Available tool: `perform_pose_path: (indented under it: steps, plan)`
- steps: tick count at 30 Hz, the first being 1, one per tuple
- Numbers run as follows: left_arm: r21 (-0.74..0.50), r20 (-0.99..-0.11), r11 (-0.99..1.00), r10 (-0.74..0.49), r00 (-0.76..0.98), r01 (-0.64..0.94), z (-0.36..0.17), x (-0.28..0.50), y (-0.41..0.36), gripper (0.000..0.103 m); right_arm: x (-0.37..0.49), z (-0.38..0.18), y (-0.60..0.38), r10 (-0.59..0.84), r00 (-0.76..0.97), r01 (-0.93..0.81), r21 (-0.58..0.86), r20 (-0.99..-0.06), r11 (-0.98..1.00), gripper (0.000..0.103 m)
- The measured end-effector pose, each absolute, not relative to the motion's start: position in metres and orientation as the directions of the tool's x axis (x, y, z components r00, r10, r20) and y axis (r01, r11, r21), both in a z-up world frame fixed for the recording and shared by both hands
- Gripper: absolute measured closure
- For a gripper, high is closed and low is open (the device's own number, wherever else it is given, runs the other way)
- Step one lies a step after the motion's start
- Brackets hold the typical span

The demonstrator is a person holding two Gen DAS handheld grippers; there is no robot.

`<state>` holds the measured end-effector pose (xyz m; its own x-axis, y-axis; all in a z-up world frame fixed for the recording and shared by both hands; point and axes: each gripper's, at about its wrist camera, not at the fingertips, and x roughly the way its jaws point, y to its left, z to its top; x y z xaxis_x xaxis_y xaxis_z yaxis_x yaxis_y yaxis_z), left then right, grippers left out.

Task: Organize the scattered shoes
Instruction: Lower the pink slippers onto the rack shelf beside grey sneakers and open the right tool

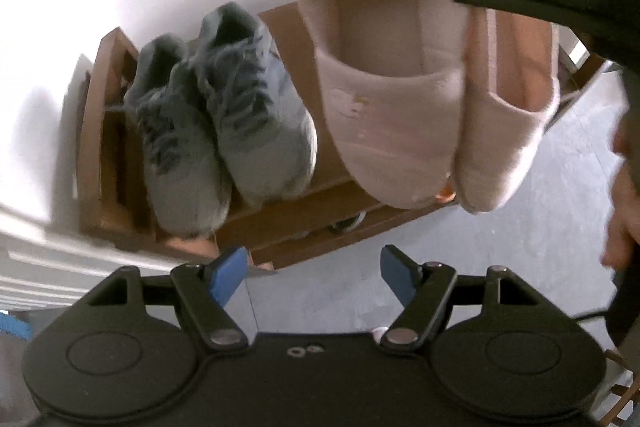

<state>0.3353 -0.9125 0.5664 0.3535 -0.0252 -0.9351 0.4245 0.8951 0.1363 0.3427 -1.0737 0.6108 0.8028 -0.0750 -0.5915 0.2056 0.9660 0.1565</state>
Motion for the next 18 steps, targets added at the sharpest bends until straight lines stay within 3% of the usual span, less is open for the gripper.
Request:
perform_pose_path:
  steps: [3, 6, 7, 11, 13, 15, 17, 18]
  plan:
    - [0.125, -0.938, 0.901, -0.028, 0.344, 0.416, 0.563, 0.351, -0.914, 0.029, 0.387, 0.599, -1.078, -0.074, 0.767, 0.213, 0.144, -0.637, 0.966, 0.094]
    - [0.116, -0.943, 0.908, -0.026, 0.332, 0.402, 0.559, 0.365, -0.913, 0.029, 0.415, 0.592, -1.083, -0.078, 0.760, 0.203, 0.123, -0.645, 0.971, 0.095]
    - [0.116, -0.944, 0.911, -0.022, 0.328, 0.395, 0.557, 0.371, -0.912, 0.029, 0.427, 0.590, -1.085, -0.078, 0.759, 0.197, 0.114, -0.646, 0.974, 0.100]
    - [0.113, -0.947, 0.916, -0.018, 0.320, 0.385, 0.552, 0.386, -0.911, 0.029, 0.462, 0.593, -1.079, -0.081, 0.752, 0.156, 0.057, -0.654, 0.986, 0.100]
    - [0.107, -0.948, 0.918, -0.021, 0.317, 0.382, 0.552, 0.389, -0.909, 0.029, 0.476, 0.591, -1.083, -0.051, 0.737, 0.167, 0.108, -0.674, 0.980, 0.100]
    - [0.096, -0.949, 0.922, -0.029, 0.315, 0.375, 0.553, 0.390, -0.905, 0.029, 0.465, 0.596, -1.078, -0.088, 0.768, 0.164, 0.063, -0.634, 0.984, 0.095]
    - [0.091, -0.948, 0.924, -0.033, 0.316, 0.371, 0.556, 0.390, -0.902, 0.029, 0.446, 0.598, -1.077, -0.072, 0.785, 0.154, 0.081, -0.615, 0.985, 0.083]
    - [0.089, -0.947, 0.926, -0.035, 0.319, 0.366, 0.558, 0.389, -0.900, 0.029, 0.435, 0.599, -1.077, -0.053, 0.792, 0.143, 0.101, -0.609, 0.984, 0.051]
